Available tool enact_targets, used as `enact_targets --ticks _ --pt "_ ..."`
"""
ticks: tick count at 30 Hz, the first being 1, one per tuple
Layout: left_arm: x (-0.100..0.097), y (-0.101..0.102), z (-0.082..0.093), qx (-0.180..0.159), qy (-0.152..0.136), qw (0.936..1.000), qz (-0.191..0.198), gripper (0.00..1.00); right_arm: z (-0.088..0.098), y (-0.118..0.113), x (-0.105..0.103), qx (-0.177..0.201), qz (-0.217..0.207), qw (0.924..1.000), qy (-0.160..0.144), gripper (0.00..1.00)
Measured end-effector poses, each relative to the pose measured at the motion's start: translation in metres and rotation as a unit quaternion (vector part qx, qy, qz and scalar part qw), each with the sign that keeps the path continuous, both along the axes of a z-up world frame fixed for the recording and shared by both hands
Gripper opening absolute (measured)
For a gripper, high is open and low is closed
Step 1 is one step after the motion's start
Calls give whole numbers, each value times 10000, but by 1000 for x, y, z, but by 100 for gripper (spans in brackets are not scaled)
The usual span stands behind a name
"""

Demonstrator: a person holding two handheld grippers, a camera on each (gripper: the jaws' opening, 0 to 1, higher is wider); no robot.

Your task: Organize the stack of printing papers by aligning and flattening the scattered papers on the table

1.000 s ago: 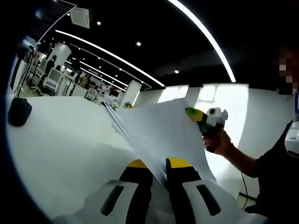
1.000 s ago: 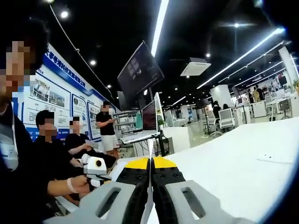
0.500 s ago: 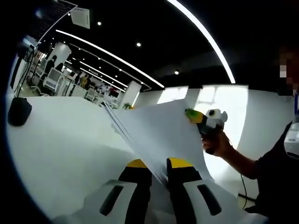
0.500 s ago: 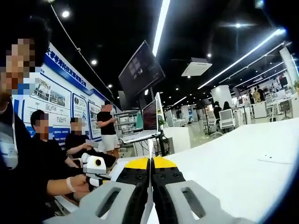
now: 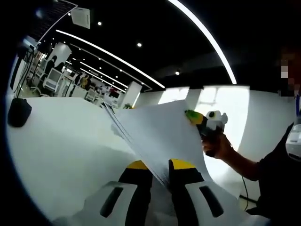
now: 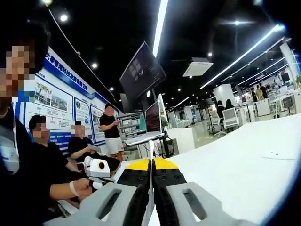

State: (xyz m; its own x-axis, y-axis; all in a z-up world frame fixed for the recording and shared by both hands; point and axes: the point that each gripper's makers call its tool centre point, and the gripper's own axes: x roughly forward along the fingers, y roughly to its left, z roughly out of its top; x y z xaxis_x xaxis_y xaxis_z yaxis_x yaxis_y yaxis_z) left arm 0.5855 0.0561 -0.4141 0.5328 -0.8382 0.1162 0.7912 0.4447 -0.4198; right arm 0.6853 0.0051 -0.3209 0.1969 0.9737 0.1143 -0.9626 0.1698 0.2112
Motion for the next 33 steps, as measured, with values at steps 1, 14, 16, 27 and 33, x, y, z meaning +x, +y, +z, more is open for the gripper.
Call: enact_targets --ticks 1,14,16,27,33 --pt "-1 -1 0 4 4 10000 -9 17 -1 0 -1 -15 5 10000 -5 0" --pt "0 1 0 48 -101 9999 -38 14 -8 -2 6 -170 -126 9997 -79 0" --pt "0 1 0 50 -112 9999 -44 13 -10 -3 7 -210 -154 9996 -93 0" --pt "0 2 0 55 -151 9999 -52 13 -21 -12 23 -564 -482 9960 -496 19" --pt "0 2 0 89 -205 9997 -58 12 -24 -29 38 -759 -744 9927 -564 26"
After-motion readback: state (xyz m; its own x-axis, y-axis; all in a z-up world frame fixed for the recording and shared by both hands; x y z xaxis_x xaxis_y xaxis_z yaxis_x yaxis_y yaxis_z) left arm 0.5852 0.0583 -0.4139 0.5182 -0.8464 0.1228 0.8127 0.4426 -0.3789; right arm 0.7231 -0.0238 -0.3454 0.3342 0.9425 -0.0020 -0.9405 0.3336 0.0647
